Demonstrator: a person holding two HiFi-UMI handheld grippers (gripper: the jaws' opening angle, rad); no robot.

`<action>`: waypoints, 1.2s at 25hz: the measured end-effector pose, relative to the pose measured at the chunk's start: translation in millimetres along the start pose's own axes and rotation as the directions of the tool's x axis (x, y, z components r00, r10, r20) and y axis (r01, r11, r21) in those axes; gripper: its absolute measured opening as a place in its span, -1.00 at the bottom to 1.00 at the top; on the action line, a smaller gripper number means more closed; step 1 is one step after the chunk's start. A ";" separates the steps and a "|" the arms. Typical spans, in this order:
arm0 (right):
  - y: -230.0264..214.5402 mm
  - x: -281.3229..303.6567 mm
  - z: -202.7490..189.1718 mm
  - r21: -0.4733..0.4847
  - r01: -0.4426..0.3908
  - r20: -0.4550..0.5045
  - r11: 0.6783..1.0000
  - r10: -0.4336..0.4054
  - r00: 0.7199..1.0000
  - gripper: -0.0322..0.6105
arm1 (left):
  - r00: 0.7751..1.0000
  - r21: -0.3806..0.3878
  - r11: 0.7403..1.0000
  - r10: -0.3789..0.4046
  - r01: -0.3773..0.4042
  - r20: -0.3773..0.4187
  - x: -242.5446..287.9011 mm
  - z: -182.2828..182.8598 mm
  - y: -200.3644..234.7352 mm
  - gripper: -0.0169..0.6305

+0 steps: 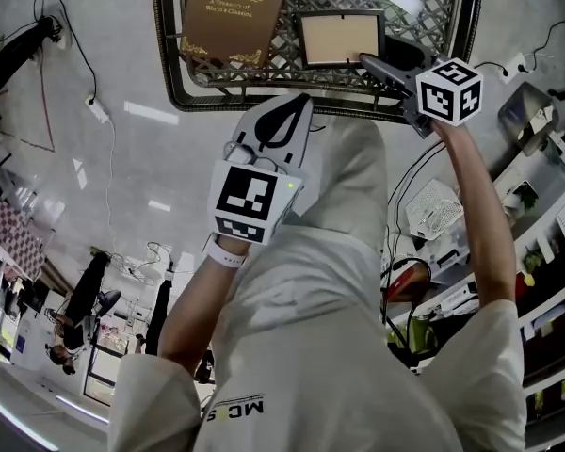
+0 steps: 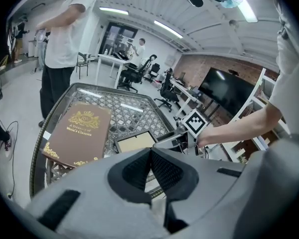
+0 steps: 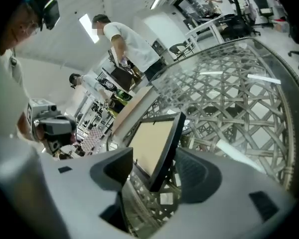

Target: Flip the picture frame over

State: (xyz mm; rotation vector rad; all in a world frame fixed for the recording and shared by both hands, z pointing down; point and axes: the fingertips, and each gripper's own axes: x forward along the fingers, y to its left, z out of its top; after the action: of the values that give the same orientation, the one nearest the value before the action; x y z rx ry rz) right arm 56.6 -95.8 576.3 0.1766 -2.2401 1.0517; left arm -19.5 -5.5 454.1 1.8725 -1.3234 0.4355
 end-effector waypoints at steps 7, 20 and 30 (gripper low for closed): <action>0.5 0.6 -22.9 -0.242 0.064 -0.166 0.968 -0.106 0.980 -0.13 | 1.000 0.011 1.000 -0.007 0.007 -0.002 -1.7 1.9 -1.3 -0.89; 28.6 -26.0 -17.7 -0.337 0.123 -0.104 0.933 -0.167 0.981 -0.12 | 0.999 0.069 0.997 -0.027 0.025 0.028 -12.4 23.3 -11.2 -0.88; 99.5 -80.6 33.9 -0.298 0.192 0.124 0.935 -0.161 0.979 -0.18 | 0.995 0.123 0.992 -0.017 0.005 0.100 -46.3 68.6 -14.6 -0.89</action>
State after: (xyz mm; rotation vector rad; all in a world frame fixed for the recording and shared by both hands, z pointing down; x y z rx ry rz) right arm 65.3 -65.6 447.7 0.2938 -2.3920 0.5985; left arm -35.4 -26.0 374.2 2.0260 -1.3793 0.4303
